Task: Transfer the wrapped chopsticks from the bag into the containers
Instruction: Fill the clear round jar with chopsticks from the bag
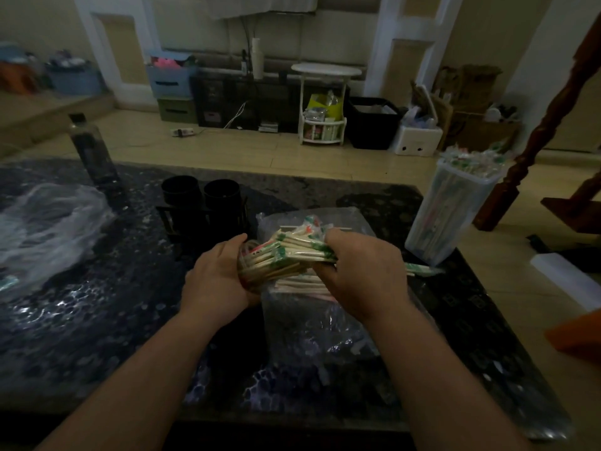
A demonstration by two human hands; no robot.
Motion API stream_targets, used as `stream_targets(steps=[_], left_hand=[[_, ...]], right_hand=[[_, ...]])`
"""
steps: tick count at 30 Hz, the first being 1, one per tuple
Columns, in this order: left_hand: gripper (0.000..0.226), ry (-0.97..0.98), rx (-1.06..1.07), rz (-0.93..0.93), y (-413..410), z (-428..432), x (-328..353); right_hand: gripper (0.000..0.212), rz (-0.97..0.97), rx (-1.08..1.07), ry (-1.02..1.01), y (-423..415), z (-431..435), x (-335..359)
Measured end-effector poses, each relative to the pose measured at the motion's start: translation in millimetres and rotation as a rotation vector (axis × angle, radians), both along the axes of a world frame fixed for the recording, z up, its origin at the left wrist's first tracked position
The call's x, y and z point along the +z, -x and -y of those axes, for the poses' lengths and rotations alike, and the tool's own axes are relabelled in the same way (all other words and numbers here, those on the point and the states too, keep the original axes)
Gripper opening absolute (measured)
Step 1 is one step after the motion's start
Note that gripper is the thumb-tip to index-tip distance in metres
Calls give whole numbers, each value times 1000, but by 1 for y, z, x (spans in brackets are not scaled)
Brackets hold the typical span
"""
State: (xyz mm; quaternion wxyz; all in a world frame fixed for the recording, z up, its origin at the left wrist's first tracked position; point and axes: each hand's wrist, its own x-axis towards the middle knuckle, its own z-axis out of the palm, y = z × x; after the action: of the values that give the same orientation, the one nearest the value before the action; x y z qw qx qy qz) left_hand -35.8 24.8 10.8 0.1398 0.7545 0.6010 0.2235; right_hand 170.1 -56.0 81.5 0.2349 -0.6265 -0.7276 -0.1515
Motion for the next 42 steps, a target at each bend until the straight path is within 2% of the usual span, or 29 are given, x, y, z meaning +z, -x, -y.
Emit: stream_targets(steps=[8,13,16,18,21,22,24,30,37,42], left_hand=[[102,-34,-64,15,3,-1,0],[101,-97,-110,-13,4,-3,-6],[101,-132,-111,-12,5,-4,-10],[102,-131,-103,-10,5,-4,-10],[104,-105,-119,-20,5,-4,-9],[104,-96,-121,-29,4,-4,-9],[103,-89,-120,-49,3,-3,-7],[101,-81,-129,-32,1,-1,-4],[100,-95,-161,-17,0,-1,-4],[103,-72,-212,-36,-2,-2,-9]], right_hand=[[27,-85,-20,-350,-1,-6,-15],[27,-304,44,-403,-2,-11,-18],[29,-578,102,-392,0,-13,-21],[30,-684,110,-404,1,-15,-19],[17,-790,147,-430,2,-17,-19],[11,-876,166,-422,5,-16,-18],[14,-1042,174,-388,10,-13,-15],[18,-1295,150,-241,14,-13,-14],[16,-1367,42,-57,7,-18,-21],[11,-1490,81,209,9,-19,-24]])
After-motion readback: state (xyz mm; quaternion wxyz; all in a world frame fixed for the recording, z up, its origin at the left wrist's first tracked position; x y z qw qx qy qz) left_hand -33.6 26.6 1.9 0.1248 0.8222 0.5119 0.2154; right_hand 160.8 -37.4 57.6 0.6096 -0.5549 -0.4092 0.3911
